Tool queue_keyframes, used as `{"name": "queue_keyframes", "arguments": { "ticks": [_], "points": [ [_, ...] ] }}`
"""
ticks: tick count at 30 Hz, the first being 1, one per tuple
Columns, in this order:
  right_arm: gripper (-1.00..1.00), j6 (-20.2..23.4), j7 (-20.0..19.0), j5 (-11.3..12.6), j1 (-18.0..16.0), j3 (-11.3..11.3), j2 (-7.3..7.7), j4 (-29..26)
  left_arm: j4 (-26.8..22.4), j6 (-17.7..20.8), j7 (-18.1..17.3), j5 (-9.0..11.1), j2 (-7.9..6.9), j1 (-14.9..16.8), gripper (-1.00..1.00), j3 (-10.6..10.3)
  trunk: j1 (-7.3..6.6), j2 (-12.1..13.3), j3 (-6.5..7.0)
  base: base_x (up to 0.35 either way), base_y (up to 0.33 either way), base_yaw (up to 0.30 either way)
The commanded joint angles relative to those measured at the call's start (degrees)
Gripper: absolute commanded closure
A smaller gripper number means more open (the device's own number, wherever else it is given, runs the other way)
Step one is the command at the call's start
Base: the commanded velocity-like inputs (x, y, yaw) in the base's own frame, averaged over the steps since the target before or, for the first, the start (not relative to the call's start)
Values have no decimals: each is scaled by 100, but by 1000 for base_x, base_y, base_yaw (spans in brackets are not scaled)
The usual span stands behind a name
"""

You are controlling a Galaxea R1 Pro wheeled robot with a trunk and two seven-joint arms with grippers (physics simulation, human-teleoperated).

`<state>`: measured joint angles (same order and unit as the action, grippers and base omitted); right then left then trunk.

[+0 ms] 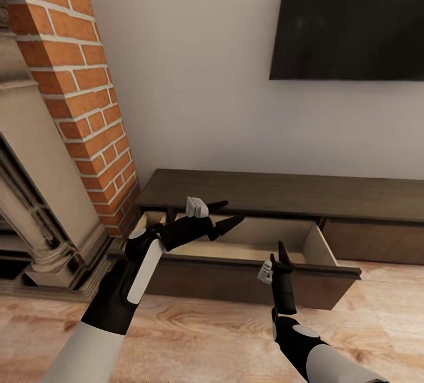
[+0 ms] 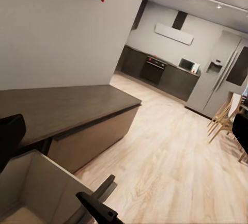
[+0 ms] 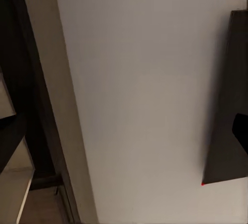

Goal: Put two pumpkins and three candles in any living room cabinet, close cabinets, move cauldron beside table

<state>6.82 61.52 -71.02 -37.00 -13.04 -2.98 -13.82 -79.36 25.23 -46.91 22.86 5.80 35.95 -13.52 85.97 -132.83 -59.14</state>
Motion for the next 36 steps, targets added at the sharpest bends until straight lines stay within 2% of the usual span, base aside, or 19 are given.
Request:
{"name": "queue_keyframes", "arguments": {
  "ticks": [1, 12, 22, 36],
  "points": [
    [-100, 2, 4, 0, 0, 1, 0, -12, 3, 0, -1, -1, 0, 0, -100, -1, -23, 42, 11, 0, 0, 145],
    [-100, 11, 18, 0, 0, 2, 0, -24, 7, 0, 5, -1, 7, 0, -100, -2, -264, 483, 114, 0, 0, 102],
    [-100, 12, 263, 0, 0, -5, -1, -24, 8, 0, 12, -1, 17, 0, -100, -2, -484, 884, 205, 0, 0, 92],
    [-100, 38, 299, 0, 2, -5, -58, -24, 56, 0, 23, -1, 26, 0, -100, -2, -791, 1445, 327, 0, 0, 6]
  ]
}}
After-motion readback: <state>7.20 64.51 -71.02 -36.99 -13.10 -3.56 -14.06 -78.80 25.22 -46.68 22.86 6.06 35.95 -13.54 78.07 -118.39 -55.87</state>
